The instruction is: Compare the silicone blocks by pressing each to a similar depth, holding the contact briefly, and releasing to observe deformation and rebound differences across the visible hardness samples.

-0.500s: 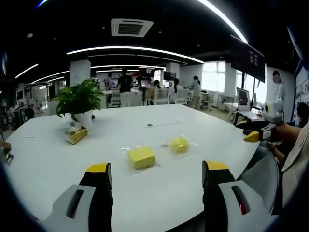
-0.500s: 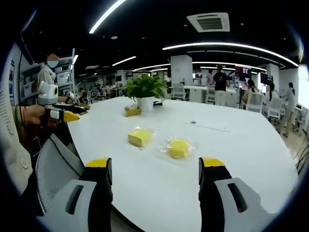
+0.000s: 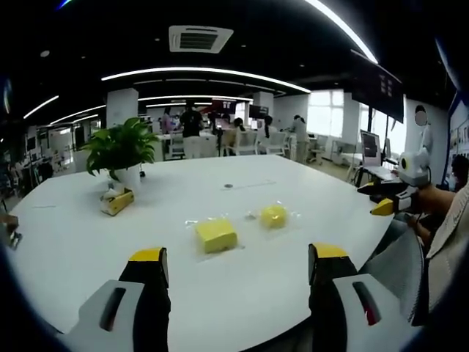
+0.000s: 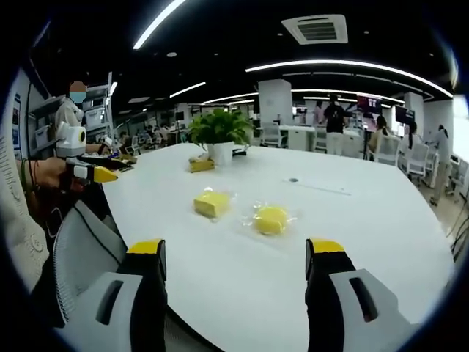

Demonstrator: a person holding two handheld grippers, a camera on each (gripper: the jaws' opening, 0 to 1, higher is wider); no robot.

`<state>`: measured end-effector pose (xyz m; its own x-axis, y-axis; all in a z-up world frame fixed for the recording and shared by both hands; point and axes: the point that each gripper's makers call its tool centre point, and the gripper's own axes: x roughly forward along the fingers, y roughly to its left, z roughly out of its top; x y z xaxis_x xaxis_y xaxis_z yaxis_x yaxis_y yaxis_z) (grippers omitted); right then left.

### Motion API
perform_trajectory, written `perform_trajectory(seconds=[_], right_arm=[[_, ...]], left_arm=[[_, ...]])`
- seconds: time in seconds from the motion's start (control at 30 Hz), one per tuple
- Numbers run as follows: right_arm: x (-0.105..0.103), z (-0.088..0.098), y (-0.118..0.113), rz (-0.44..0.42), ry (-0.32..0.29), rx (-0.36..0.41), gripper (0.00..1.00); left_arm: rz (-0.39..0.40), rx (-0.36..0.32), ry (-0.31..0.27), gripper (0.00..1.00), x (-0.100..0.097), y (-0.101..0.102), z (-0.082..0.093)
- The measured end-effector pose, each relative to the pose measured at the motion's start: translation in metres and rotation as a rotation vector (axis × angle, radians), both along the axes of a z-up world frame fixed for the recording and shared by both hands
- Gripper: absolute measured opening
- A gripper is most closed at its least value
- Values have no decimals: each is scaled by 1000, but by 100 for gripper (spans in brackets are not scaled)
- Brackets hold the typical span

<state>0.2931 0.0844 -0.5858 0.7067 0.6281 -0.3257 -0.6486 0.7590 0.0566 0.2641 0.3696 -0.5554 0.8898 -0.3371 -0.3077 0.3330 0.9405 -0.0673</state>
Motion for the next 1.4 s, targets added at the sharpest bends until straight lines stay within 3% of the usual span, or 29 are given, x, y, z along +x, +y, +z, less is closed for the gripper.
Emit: perform_trajectory(seconds=[0.47,1.4], right_arm=[[6,8,7,5,-4,22,76],[0,-1,2,-11,14,28,74]], left_arm=[[-34,13,24,78,3,-1,-2],[-76,28,53,78,3,-8,-6]])
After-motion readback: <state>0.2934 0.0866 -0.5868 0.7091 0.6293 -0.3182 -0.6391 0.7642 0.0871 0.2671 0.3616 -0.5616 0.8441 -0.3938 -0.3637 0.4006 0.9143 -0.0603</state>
